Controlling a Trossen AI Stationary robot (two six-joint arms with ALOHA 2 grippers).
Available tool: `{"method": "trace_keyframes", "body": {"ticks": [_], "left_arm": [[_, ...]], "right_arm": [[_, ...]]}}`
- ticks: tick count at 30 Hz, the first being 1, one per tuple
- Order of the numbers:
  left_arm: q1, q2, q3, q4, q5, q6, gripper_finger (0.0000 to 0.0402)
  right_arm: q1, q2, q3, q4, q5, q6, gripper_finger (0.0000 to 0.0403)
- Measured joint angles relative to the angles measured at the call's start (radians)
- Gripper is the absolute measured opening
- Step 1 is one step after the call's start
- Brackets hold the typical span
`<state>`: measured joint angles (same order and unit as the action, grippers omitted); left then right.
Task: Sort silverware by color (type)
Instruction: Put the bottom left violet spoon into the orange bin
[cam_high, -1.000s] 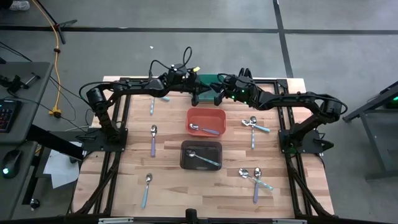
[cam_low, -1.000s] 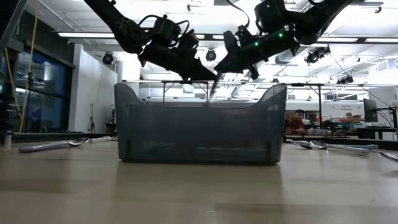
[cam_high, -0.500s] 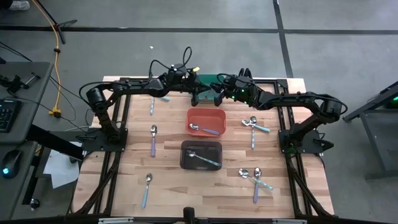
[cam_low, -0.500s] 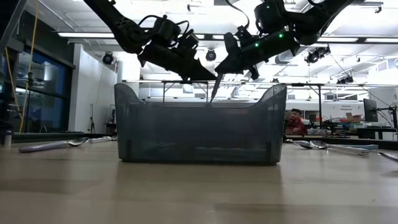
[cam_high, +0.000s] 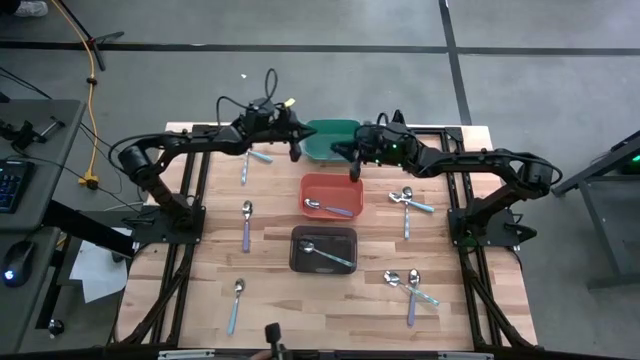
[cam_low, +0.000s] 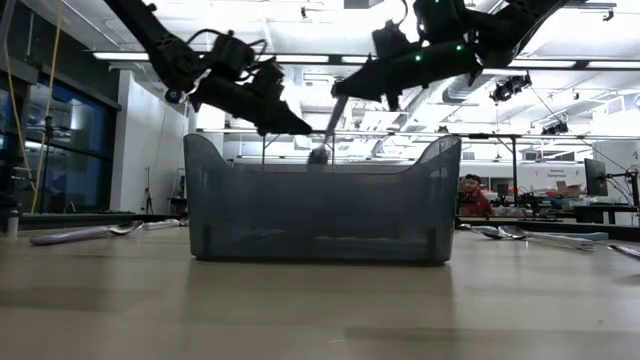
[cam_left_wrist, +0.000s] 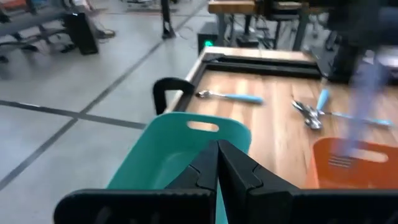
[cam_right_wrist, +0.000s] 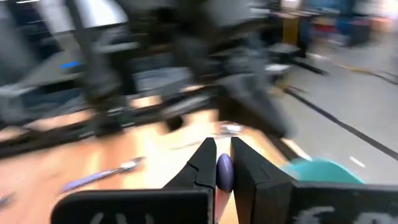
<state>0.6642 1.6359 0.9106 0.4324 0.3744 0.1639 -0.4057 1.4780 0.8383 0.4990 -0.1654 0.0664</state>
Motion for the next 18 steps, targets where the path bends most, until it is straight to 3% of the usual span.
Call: {"method": "trace_keyframes", "body": {"ticks": [4, 8, 18], "left_arm": [[0.019, -0.044, -0.053, 0.055, 0.001, -0.029, 0.0], [0.03, -0.083, -0.085, 0.062, 0.001, -0.03, 0.0], [0.03, -0.119, -0.134, 0.092, 0.001, -0.053, 0.0]], "right_arm": [[0.003, 0.0, 0.0, -0.024, -0.258, -0.182, 0.0003], [0.015, 0.0, 0.0, -0.05, -0.423, -0.365, 0.0003], [0.048, 0.134, 0.0, -0.021, -0.484, -0.591, 0.0003]]}}
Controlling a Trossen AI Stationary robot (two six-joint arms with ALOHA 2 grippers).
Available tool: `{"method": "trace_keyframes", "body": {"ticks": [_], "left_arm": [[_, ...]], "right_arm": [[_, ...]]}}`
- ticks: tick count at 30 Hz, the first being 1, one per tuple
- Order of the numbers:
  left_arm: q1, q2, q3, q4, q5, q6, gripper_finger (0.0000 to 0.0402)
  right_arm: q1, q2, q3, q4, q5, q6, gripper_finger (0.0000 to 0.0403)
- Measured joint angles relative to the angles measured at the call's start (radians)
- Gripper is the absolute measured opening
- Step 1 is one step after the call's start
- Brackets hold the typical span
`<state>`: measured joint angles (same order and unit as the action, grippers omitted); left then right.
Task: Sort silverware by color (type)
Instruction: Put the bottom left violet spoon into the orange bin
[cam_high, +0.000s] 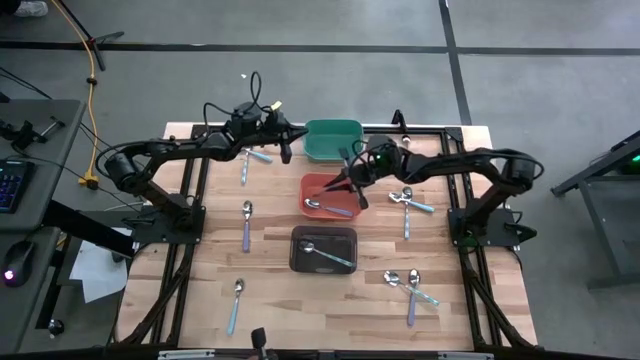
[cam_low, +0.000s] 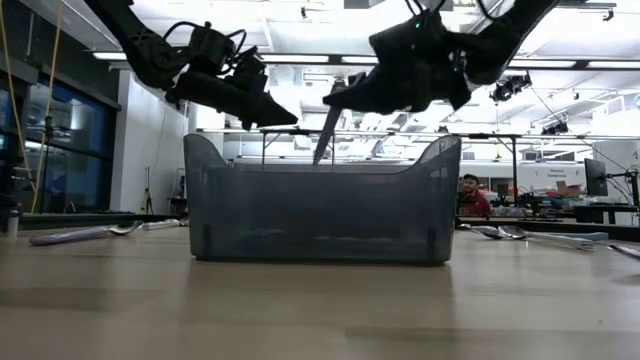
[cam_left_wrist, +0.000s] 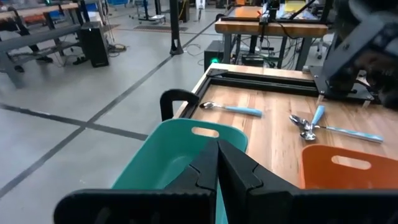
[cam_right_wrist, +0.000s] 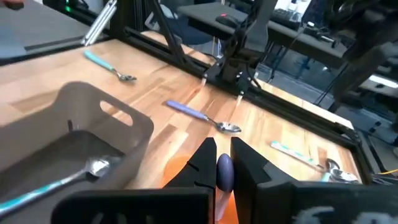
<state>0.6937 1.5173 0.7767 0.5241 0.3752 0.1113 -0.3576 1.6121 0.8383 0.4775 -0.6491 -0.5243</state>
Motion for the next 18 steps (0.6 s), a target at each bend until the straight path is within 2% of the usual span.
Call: {"method": "trace_keyframes", "body": {"ticks": [8, 15, 18], "left_arm": [[-0.001, 0.0, -0.011, -0.001, 0.0, -0.005, 0.0], [-0.001, 0.0, -0.011, -0.002, 0.0, -0.004, 0.0], [-0.001, 0.0, -0.011, -0.002, 0.0, -0.003, 0.0]], "right_arm": [[-0.002, 0.045, 0.0, 0.01, 0.002, -0.076, 0.0014], [-0.002, 0.045, 0.0, -0.055, 0.004, -0.086, 0.0027], [0.001, 0.045, 0.0, -0.066, 0.046, -0.069, 0.0028]]}}
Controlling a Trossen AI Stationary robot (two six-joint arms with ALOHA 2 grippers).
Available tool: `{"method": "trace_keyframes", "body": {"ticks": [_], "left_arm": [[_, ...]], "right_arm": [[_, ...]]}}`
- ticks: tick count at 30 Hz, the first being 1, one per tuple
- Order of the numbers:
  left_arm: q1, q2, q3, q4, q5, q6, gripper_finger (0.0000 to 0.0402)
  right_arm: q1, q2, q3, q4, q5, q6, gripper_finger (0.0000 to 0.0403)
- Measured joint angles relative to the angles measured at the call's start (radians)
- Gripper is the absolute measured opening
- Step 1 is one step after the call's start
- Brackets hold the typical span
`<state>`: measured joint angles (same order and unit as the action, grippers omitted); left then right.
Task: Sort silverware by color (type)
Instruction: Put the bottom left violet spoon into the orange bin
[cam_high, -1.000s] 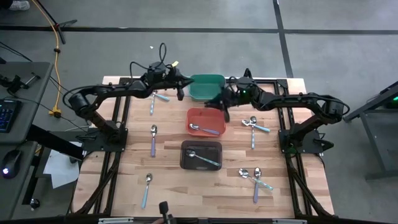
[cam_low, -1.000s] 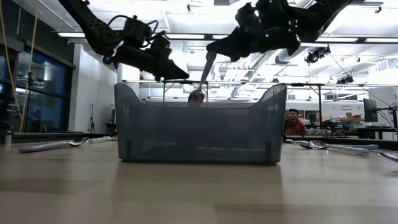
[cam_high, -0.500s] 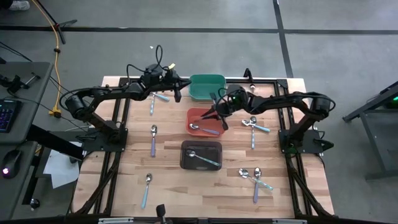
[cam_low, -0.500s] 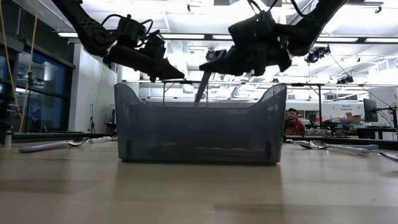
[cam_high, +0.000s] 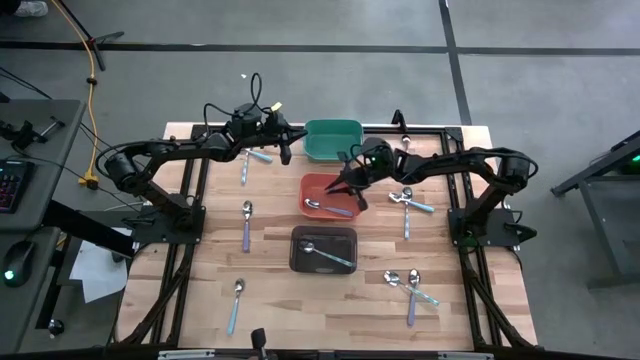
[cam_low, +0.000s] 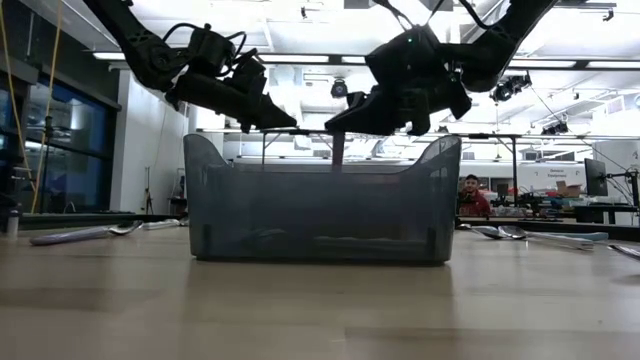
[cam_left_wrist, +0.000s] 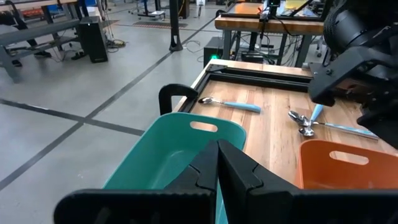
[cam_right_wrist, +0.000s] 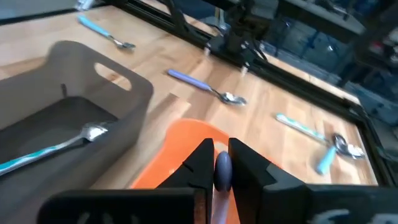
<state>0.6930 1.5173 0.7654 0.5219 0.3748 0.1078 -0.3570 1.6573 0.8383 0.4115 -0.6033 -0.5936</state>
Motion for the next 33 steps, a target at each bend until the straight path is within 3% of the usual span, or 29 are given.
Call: {"method": "trace_keyframes", "body": {"ticks": [15, 26, 33], "left_arm": [[0.0, 0.0, 0.0, -0.004, 0.0, 0.001, 0.0], [0.0, 0.001, 0.0, -0.032, -0.001, 0.03, 0.0], [0.0, 0.001, 0.0, -0.032, -0.001, 0.034, 0.0]], "right_arm": [[0.004, 0.0, 0.0, -0.04, 0.054, 0.099, 0.0129], [0.004, -0.079, 0.0, -0.192, 0.079, 0.102, 0.0135], [-0.008, -0.139, 0.0, -0.341, 0.088, 0.203, 0.0135]]}}
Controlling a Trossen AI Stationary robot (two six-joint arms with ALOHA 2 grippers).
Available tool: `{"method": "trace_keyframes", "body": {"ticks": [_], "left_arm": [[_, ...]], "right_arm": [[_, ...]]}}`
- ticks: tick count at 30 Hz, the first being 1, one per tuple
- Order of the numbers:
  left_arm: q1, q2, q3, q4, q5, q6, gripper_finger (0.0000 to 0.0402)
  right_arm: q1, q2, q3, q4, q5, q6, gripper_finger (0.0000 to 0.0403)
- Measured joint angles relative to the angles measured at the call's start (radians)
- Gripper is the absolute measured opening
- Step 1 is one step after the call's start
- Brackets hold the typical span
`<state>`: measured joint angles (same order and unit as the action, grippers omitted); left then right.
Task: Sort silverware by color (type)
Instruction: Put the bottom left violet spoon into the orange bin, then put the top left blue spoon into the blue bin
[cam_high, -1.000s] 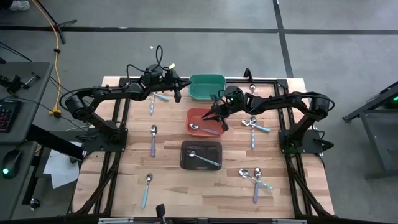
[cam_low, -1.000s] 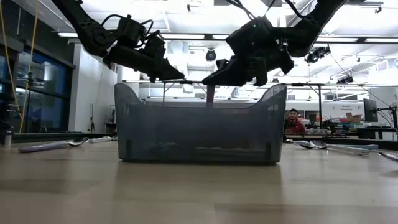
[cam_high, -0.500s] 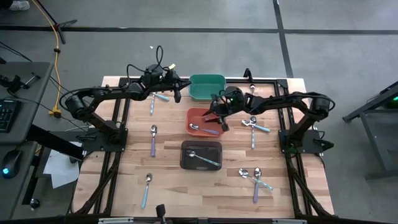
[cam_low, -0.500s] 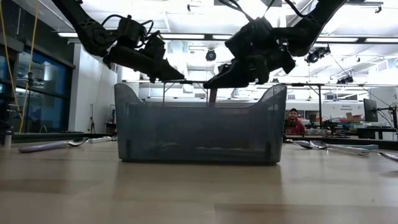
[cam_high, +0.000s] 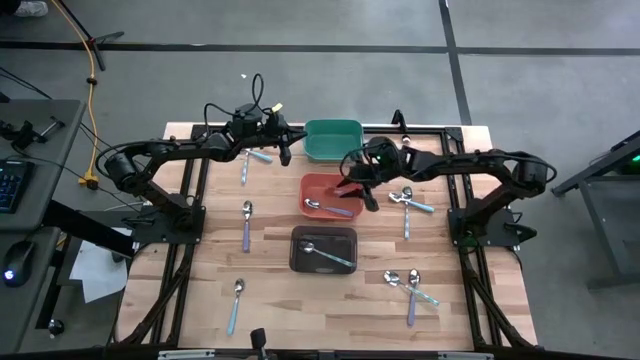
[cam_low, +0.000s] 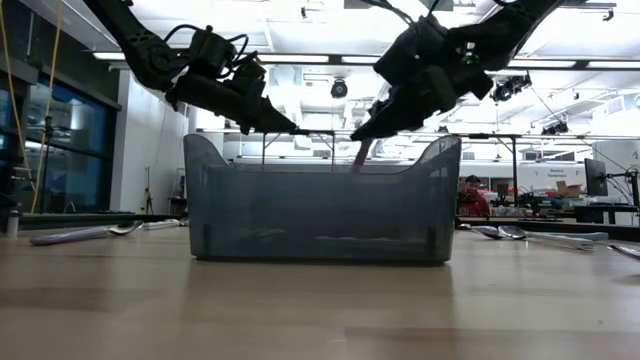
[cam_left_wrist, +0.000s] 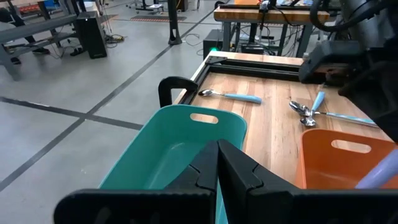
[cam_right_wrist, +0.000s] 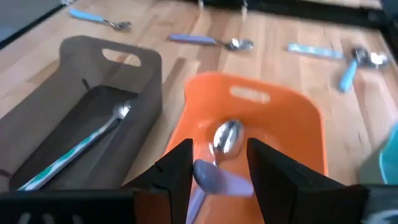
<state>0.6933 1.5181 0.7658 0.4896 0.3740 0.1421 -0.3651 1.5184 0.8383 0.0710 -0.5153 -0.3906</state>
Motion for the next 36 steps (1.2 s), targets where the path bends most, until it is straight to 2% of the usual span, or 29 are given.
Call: {"method": "trace_keyframes", "body": {"ticks": [10, 15, 20, 23, 27, 30, 36], "left_arm": [[0.0, 0.0, 0.0, -0.001, -0.003, 0.001, 0.0], [0.0, 0.0, 0.001, -0.012, -0.004, 0.0, 0.0], [0.014, 0.0, 0.002, -0.06, -0.003, -0.048, 0.0], [0.033, 0.0, 0.012, -0.144, -0.005, -0.052, 0.0], [0.057, 0.0, 0.028, -0.25, -0.023, -0.053, 0.0], [0.065, 0.0, 0.048, -0.369, -0.128, -0.058, 0.0004], [0.067, 0.0, 0.103, -0.733, -0.302, 0.055, 0.0029]], "right_arm": [[-0.008, -0.026, 0.0, -0.124, 0.116, 0.098, 0.0116], [-0.013, -0.041, 0.0, -0.131, 0.119, 0.073, 0.0081], [-0.056, -0.091, 0.0, -0.179, 0.139, 0.033, 0.0024], [-0.097, -0.141, 0.0, -0.238, 0.185, 0.014, 0.0004], [-0.16, -0.198, 0.0, -0.276, 0.193, 0.009, 0.001], [-0.198, -0.221, 0.0, -0.284, 0.193, -0.011, 0.0004], [-0.25, -0.222, 0.0, -0.282, 0.192, -0.063, 0.0002]]}}
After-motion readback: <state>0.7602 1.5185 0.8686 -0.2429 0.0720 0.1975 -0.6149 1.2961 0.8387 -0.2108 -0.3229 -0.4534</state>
